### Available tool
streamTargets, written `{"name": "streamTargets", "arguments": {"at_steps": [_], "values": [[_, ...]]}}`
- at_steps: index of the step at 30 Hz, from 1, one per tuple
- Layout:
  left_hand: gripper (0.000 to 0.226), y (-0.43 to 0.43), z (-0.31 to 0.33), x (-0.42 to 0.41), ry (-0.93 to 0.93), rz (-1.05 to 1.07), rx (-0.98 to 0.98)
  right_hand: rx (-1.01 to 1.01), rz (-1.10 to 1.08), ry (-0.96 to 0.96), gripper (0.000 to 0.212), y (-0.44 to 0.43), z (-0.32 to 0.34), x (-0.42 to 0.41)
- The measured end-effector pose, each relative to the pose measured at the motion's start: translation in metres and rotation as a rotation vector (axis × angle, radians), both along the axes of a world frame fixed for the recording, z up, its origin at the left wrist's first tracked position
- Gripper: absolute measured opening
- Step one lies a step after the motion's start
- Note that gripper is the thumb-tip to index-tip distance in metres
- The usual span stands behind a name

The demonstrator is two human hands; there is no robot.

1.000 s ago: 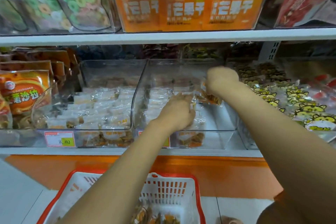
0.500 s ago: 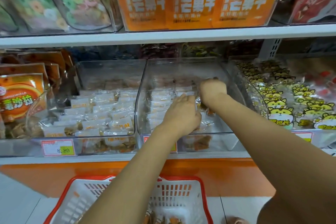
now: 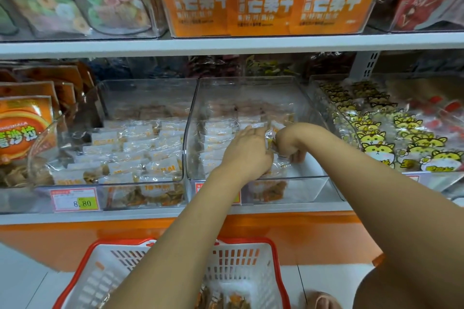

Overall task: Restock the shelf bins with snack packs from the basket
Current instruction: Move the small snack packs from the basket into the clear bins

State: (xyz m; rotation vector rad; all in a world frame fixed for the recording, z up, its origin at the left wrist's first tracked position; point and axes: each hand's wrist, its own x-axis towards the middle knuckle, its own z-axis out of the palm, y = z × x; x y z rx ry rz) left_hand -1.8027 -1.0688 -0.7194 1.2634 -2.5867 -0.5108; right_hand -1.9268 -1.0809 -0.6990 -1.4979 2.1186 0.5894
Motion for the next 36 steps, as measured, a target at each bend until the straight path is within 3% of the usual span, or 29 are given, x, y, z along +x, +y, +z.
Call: {"name": "streamTargets", "arguments": {"at_steps": [5, 10, 13, 15, 18, 23, 28, 32, 36], "values": [[0.056, -0.001, 0.000, -0.001, 0.000, 0.009, -0.007, -0.125, 0.038, 0.070, 0.040, 0.001, 0.001, 0.004], [0.054, 0.000, 0.000, 0.000, 0.015, 0.006, -0.015, -0.178, 0.086, 0.145, 0.033, -0.003, -0.003, 0.006], [0.052, -0.001, -0.001, -0.001, 0.012, 0.009, -0.018, -0.274, 0.018, 0.178, 0.010, -0.005, 0.001, 0.003], [0.052, -0.001, -0.001, -0.001, 0.014, 0.012, -0.016, -0.287, 0.013, 0.208, 0.017, -0.006, 0.000, 0.002], [0.053, -0.002, -0.003, -0.001, 0.019, 0.014, -0.017, -0.268, 0.051, 0.223, 0.006, -0.008, 0.001, 0.005], [0.053, -0.004, -0.005, -0.002, 0.028, 0.024, -0.015, -0.217, -0.021, 0.194, 0.031, -0.001, 0.015, 0.006], [0.055, -0.005, -0.006, -0.002, 0.034, 0.022, -0.005, -0.353, -0.076, 0.218, 0.007, -0.002, 0.022, 0.001], [0.058, -0.005, -0.007, -0.001, 0.042, 0.018, 0.000, -0.406, -0.081, 0.246, 0.025, -0.004, 0.011, 0.006], [0.060, -0.007, -0.009, -0.001, 0.040, 0.013, 0.014, -0.417, -0.027, 0.245, 0.028, -0.001, 0.025, 0.009]]}}
